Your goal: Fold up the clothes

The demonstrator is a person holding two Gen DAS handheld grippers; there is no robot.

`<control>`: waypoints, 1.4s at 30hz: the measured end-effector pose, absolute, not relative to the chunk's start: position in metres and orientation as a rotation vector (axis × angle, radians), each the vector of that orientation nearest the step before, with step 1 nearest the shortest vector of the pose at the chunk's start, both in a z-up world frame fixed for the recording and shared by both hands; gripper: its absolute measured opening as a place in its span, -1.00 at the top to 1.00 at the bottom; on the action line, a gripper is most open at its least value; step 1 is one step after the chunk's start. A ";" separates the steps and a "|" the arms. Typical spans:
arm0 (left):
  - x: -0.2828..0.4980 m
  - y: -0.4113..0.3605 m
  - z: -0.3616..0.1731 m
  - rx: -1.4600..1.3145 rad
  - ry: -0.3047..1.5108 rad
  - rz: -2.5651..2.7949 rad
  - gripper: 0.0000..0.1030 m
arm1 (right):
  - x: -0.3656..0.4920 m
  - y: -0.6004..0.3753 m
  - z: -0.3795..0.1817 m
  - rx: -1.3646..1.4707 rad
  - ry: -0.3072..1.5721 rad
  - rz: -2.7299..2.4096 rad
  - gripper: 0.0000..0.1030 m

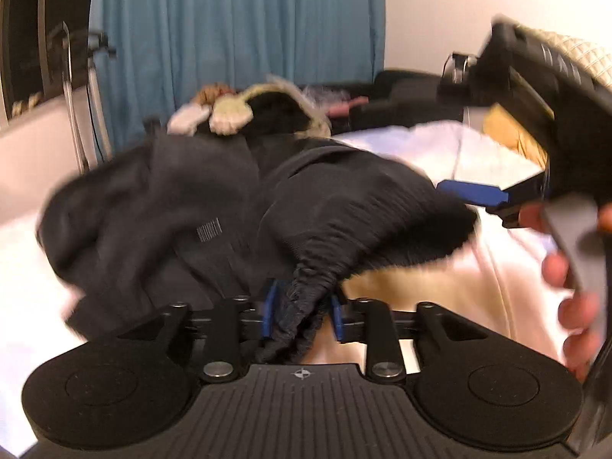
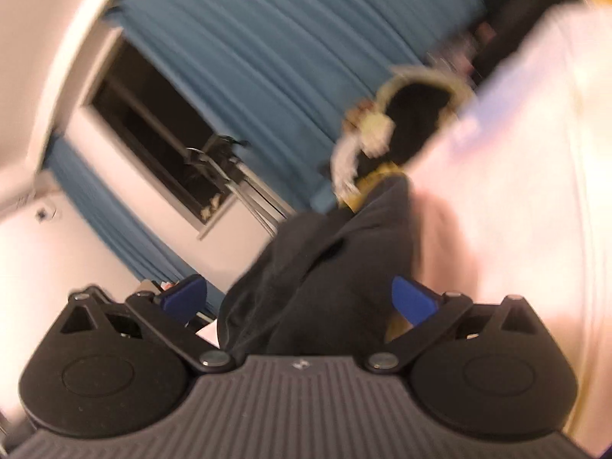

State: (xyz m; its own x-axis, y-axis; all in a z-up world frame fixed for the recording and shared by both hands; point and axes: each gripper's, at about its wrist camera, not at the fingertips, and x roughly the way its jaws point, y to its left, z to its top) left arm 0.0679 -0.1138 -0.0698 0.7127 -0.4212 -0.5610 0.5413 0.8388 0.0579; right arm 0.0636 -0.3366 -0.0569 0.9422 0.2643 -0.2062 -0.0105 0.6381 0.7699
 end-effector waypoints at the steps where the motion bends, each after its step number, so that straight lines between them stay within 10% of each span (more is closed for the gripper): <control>1: 0.064 -0.112 -0.075 0.232 0.573 -0.538 -0.09 | 0.063 -0.339 -0.063 0.896 0.340 0.134 -1.00; 8: 0.039 -0.057 -0.056 0.107 0.507 -0.541 -0.69 | 0.053 -0.352 -0.089 1.025 0.439 -0.073 -1.00; 15: 0.094 0.014 -0.036 -0.244 0.496 -0.288 -0.84 | 0.051 -0.340 -0.112 1.029 0.646 -0.049 -1.00; 26: 0.190 0.042 -0.089 -0.571 0.704 -0.291 -0.81 | 0.055 -0.326 -0.117 1.169 0.572 0.181 -1.00; 33: 0.214 0.049 -0.109 -0.712 0.722 -0.363 -0.22 | 0.054 -0.315 -0.108 1.158 0.503 0.200 -1.00; 36: 0.214 0.051 -0.105 -0.749 0.697 -0.390 -0.13 | 0.065 -0.318 -0.136 1.162 0.713 0.070 -0.93; 42: 0.216 0.052 -0.098 -0.799 0.620 -0.452 -0.09 | 0.056 -0.312 -0.116 1.246 0.563 0.237 -0.92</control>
